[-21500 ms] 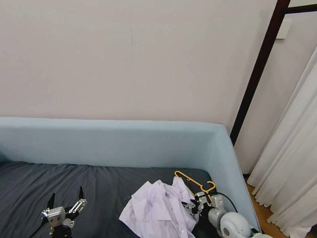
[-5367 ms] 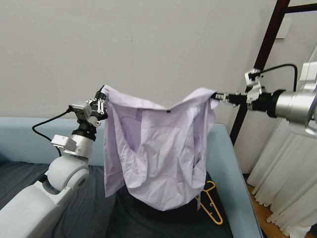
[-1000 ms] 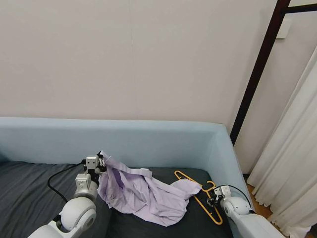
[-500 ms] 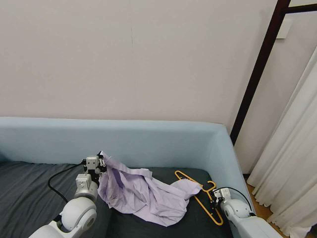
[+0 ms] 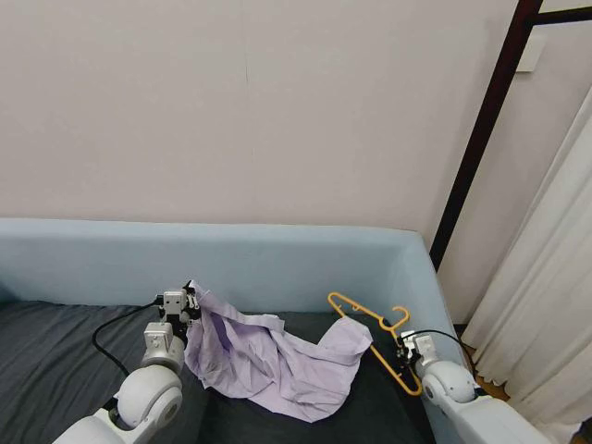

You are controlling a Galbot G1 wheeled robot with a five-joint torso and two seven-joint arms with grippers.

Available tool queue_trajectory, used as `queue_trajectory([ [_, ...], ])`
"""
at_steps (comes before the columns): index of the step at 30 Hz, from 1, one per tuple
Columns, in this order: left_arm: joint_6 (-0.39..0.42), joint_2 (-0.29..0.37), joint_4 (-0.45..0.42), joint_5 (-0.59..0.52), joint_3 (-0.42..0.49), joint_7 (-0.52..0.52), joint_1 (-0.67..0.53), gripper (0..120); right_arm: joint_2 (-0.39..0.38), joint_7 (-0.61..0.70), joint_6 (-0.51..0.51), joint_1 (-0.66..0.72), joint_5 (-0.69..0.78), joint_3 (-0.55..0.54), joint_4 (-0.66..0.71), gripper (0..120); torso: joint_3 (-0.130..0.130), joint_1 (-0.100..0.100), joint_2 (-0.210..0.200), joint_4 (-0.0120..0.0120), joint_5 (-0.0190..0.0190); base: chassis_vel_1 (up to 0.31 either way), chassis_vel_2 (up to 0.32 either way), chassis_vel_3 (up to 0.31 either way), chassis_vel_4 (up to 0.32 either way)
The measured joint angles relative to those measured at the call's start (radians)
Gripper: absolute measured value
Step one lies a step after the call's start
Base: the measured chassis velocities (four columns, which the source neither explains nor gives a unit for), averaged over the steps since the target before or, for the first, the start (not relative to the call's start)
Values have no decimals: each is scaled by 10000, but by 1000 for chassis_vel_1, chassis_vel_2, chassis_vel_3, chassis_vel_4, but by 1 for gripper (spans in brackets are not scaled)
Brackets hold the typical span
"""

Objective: Pick up the clothes from the sofa and hang them on the clothes hanger.

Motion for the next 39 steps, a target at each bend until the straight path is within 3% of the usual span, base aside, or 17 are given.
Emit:
queue_trajectory([
  [3, 0, -29, 80, 1, 79, 12, -68, 0, -407, 87, 829, -27, -159, 161, 365, 5, -1, 0, 1, -6, -13, 0, 0, 0, 0],
  [7, 0, -65, 115, 0, 167, 33, -147, 0, -909, -75, 1637, -308, -337, 401, 1024, 5, 0, 0, 1, -5, 0, 0, 0, 0, 0],
  [10, 24, -67, 115, -22, 241, 35, -236, 0, -1494, -861, 2427, -1021, -780, 612, 2059, 5, -2, -1, 2, -6, -9, 0, 0, 0, 0],
  [15, 61, -52, 132, -111, 297, 35, -416, 0, -1850, -1449, 3086, -1991, -1919, 268, 3148, 5, -1, -1, 2, -7, -6, 0, 0, 0, 0],
  [30, 166, 62, -115, -372, 314, 33, -527, 0, -1612, -961, 3216, -3163, -4757, -950, 4321, 5, -1, -1, 2, -4, -6, 0, 0, 0, 0],
  [39, 188, 1, -229, -364, 358, 28, -492, 0, -1173, -609, 3111, -3029, -5148, -1694, 4599, 5, -2, -1, 2, -5, -7, 0, 0, 0, 0],
])
